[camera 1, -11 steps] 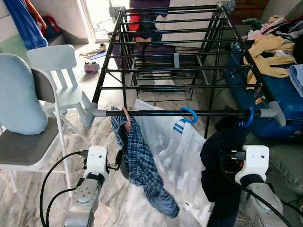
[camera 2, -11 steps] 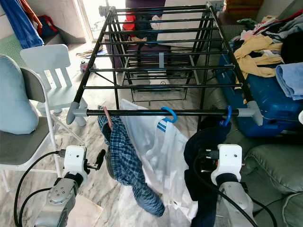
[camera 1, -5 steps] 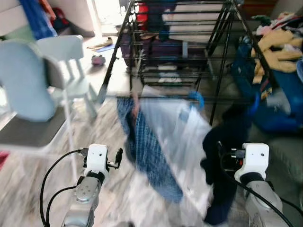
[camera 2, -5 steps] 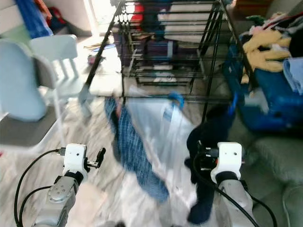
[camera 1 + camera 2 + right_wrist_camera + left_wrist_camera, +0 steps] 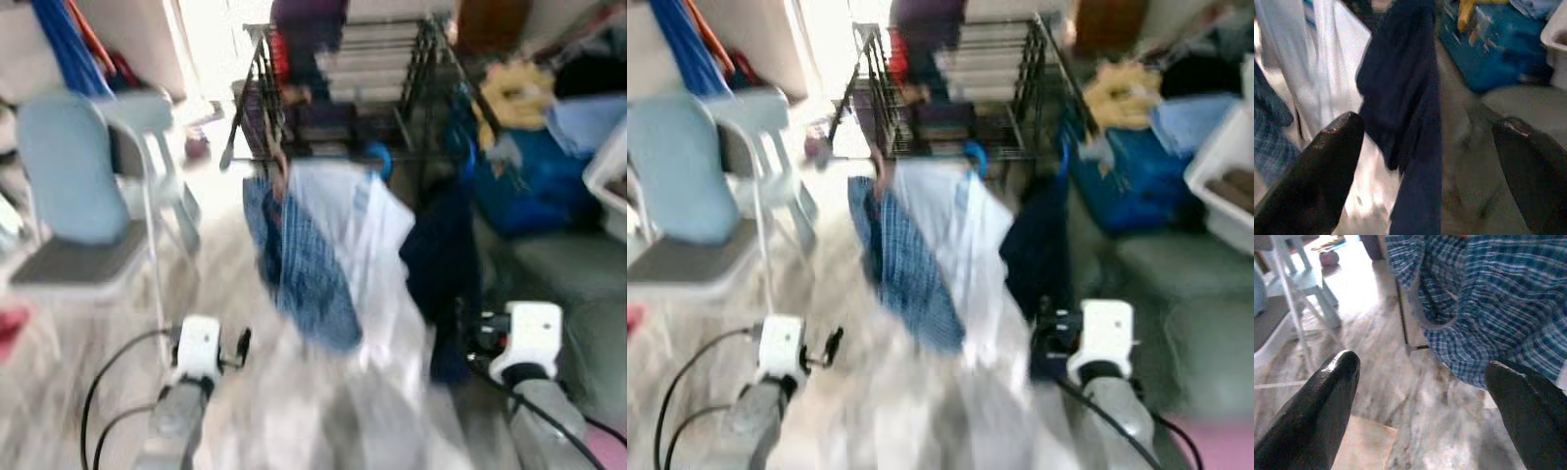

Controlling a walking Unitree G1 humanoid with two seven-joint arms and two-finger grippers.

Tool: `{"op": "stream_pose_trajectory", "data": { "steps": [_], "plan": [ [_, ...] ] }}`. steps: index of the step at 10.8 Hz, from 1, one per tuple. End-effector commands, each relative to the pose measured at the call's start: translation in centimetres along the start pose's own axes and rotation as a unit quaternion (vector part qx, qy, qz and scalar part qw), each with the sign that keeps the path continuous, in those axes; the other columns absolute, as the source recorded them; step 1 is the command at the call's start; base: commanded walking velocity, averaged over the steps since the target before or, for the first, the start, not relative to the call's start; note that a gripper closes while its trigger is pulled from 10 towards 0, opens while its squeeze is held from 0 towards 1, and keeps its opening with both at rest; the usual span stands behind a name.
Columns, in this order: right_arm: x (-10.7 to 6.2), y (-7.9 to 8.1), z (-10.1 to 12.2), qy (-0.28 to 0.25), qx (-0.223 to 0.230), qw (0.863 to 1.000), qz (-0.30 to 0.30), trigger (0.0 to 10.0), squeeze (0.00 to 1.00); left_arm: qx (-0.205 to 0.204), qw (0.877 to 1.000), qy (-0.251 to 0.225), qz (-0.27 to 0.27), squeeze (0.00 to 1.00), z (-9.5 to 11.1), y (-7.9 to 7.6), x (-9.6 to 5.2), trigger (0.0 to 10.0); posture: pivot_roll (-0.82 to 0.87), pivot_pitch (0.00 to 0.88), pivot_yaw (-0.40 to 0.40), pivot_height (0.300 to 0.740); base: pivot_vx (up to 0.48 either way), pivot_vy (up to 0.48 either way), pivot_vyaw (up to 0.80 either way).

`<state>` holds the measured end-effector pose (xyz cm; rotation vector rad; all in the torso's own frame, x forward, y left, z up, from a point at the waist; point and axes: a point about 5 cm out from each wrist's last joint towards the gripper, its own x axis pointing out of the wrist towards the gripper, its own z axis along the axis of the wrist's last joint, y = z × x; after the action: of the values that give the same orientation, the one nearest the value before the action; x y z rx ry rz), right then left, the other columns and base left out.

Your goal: Hang hanger

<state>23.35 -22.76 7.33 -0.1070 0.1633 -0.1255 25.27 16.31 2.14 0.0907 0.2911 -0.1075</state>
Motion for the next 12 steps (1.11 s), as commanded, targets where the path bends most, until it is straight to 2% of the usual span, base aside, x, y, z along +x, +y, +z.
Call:
{"op": "stream_pose_trajectory", "data": {
  "steps": [1,2,3,4,7,8,10,12],
  "plan": [
    [0.3,0.0,0.9,-0.020,-0.004,1.000,-0.001,10.0,0.41,0.008,1.000,-0.011,0.004,0.00,0.7,0.4,0.3,10.0,-0.16,0.000,0.066,0.740,0.000,0.000,0.00],
    [0.5,0.0,1.0,-0.023,-0.006,1.000,-0.002,10.0,0.29,0.009,1.000,-0.012,0.004,0.00,0.7,0.4,0.3,10.0,-0.16,0.000,0.066,0.740,0.000,0.000,0.00],
    [0.6,0.0,1.0,-0.023,-0.006,1.000,-0.002,10.0,0.27,0.009,1.000,-0.013,0.004,0.00,0.7,0.4,0.3,10.0,-0.16,0.000,0.065,0.740,0.000,0.000,0.00],
    [0.6,0.3,1.1,-0.025,-0.005,1.000,0.003,10.0,0.00,0.010,1.000,-0.018,0.004,0.00,0.9,0.4,0.4,10.0,-0.16,0.000,0.065,0.740,0.000,0.000,0.00],
    [1.1,0.6,1.4,-0.033,0.016,0.999,0.006,10.0,0.00,0.009,1.000,-0.022,0.008,0.00,1.0,0.5,0.5,10.0,-0.15,0.000,0.068,0.740,0.000,0.000,0.00],
    [1.2,0.8,1.6,-0.034,0.005,0.999,0.013,10.0,0.00,0.009,1.000,-0.023,0.009,0.00,1.0,0.5,0.5,10.0,-0.15,0.000,0.068,0.740,0.000,0.000,0.00],
    [1.2,1.3,1.5,-0.034,0.012,0.999,0.026,10.0,0.00,0.008,0.999,-0.030,0.019,0.00,1.3,0.5,0.6,10.0,-0.14,0.000,0.052,0.740,0.000,0.000,0.80],
    [2.1,2.3,1.8,-0.037,0.022,0.998,0.050,10.0,0.00,0.004,0.997,-0.051,0.053,0.00,2.2,1.3,0.3,10.0,-0.08,0.000,0.016,0.740,0.000,0.000,0.00]
  ]
}}
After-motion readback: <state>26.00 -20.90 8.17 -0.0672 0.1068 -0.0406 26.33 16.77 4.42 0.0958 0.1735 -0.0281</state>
